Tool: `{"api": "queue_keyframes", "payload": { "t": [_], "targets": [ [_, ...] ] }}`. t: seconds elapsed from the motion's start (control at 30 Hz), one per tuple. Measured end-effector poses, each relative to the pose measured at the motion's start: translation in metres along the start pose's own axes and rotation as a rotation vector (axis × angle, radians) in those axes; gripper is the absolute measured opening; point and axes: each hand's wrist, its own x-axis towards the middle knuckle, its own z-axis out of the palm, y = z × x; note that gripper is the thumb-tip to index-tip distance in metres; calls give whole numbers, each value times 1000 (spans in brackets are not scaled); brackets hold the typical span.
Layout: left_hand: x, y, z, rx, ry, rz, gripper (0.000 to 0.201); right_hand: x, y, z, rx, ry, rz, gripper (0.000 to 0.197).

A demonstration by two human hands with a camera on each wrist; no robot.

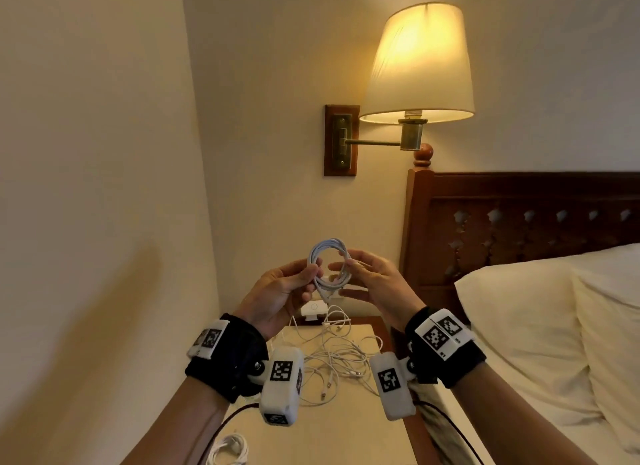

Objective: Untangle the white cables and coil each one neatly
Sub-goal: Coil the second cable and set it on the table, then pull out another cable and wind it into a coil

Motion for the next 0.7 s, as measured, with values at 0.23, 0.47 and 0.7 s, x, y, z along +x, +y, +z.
{"api": "queue_keyframes", "payload": {
  "t": [0.23, 0.47, 0.7],
  "targets": [
    [-20, -53, -38, 554, 189, 120, 30, -67, 74, -21, -301, 25, 149, 22],
    [-60, -147, -96, 1277, 329, 109, 29, -185, 169, -63, -721, -231, 434, 15],
    [-88, -216, -131, 1753, 211, -217, 25, -260, 236, -101, -897, -234, 658, 26]
  ]
}}
